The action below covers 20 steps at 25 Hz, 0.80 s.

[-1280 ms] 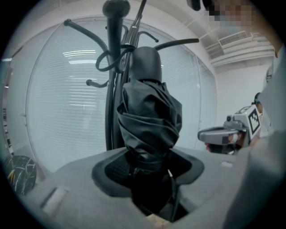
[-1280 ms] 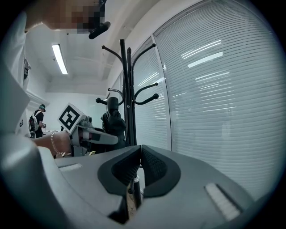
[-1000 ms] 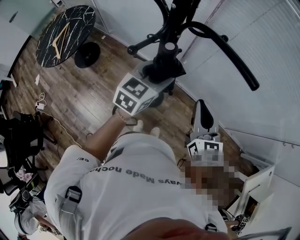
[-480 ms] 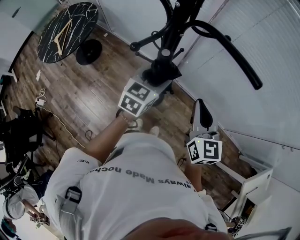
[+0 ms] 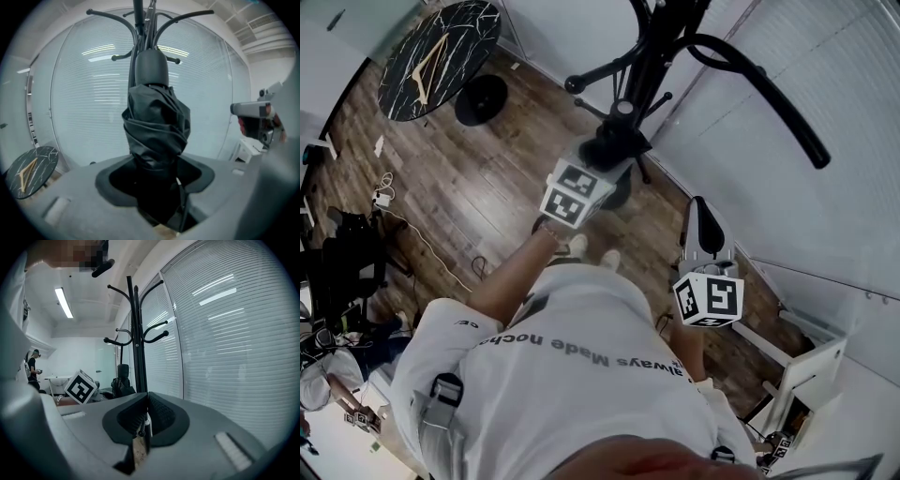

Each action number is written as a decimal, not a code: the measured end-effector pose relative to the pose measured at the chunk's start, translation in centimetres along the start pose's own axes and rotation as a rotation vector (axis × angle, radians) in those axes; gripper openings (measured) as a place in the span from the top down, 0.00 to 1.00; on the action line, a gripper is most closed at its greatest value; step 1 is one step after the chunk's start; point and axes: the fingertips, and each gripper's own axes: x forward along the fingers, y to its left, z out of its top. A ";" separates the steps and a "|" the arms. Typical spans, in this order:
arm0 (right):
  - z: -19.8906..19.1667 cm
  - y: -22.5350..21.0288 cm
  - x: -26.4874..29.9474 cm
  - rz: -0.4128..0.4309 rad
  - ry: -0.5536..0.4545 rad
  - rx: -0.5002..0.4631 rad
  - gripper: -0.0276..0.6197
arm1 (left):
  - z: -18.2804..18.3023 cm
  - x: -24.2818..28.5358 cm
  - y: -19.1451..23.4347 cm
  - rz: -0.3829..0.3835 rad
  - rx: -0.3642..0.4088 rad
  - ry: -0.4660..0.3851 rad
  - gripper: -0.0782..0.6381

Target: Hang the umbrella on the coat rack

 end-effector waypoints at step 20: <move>-1.7 1.1 0.3 0.006 0.038 -0.027 0.95 | -2.0 0.4 1.2 0.047 0.032 -0.038 0.54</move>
